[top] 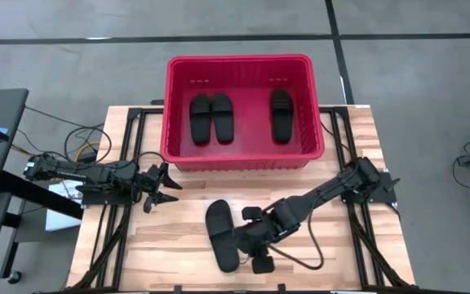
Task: Pick and place slides into bin
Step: Put the black slide into the red bin
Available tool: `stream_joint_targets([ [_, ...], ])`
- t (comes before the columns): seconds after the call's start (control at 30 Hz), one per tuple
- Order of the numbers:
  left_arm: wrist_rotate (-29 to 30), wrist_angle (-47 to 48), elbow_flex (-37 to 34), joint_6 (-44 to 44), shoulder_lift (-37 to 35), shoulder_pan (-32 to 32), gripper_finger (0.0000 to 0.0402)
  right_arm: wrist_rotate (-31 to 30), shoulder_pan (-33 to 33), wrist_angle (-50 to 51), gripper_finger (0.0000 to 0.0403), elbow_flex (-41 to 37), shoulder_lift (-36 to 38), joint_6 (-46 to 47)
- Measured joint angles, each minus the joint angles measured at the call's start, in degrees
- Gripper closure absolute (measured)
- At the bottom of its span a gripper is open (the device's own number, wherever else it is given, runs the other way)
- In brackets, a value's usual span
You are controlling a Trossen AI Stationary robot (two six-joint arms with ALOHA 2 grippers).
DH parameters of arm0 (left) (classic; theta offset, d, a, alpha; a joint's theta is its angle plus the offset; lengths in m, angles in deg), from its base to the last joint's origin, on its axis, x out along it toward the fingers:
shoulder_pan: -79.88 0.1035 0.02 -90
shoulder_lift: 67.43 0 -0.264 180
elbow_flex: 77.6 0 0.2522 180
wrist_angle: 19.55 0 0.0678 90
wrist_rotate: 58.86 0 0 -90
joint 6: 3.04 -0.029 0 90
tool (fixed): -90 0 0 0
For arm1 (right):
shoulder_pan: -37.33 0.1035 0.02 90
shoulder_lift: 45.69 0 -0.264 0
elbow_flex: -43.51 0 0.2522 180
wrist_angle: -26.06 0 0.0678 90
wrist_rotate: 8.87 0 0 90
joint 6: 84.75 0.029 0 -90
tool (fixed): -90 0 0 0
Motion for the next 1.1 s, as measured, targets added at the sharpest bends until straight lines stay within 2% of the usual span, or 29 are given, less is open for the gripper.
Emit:
stream_joint_targets([
  [0.37, 0.0, 0.0, 0.0, 0.0, 0.0, 0.0, 0.0191, -1.8, -1.7, -14.8, 0.0285, 0.2, -1.8, 2.6],
  [1.1, 0.0, 0.0, 0.0, 0.0, 0.0, 0.0, 0.0191, -1.1, -1.9, -13.9, 0.0285, 0.0, -2.6, 4.1],
])
